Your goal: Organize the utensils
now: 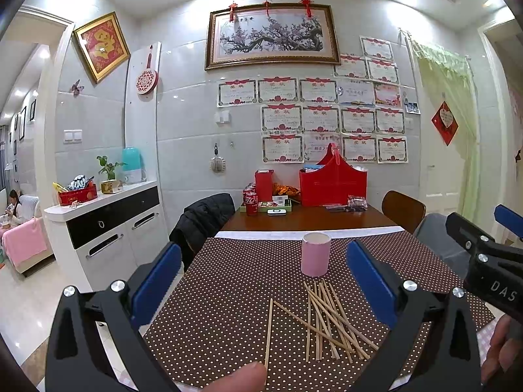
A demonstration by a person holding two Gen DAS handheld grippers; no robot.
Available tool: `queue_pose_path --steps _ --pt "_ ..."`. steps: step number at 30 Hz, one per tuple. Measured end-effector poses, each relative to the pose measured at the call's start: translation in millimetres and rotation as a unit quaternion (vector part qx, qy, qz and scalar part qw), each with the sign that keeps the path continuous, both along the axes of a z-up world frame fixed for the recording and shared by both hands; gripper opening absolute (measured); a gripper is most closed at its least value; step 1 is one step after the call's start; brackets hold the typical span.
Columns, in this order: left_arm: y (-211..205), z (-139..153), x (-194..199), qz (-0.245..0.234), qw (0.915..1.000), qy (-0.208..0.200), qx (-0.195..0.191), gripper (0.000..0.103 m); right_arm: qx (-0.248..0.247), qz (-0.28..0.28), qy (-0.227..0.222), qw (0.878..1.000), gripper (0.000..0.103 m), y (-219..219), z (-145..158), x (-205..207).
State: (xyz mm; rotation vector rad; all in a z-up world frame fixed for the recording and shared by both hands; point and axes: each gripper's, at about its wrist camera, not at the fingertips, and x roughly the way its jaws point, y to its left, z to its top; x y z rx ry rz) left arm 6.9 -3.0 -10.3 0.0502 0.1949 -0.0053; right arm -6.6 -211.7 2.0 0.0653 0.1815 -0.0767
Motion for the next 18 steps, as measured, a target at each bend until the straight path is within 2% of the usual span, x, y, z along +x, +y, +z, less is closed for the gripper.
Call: queue_pose_path --steps 18 --pt "4 -9 11 -0.007 0.9998 0.016 -0.002 0.099 -0.005 0.014 0.012 1.0 0.097 4 -6 8"
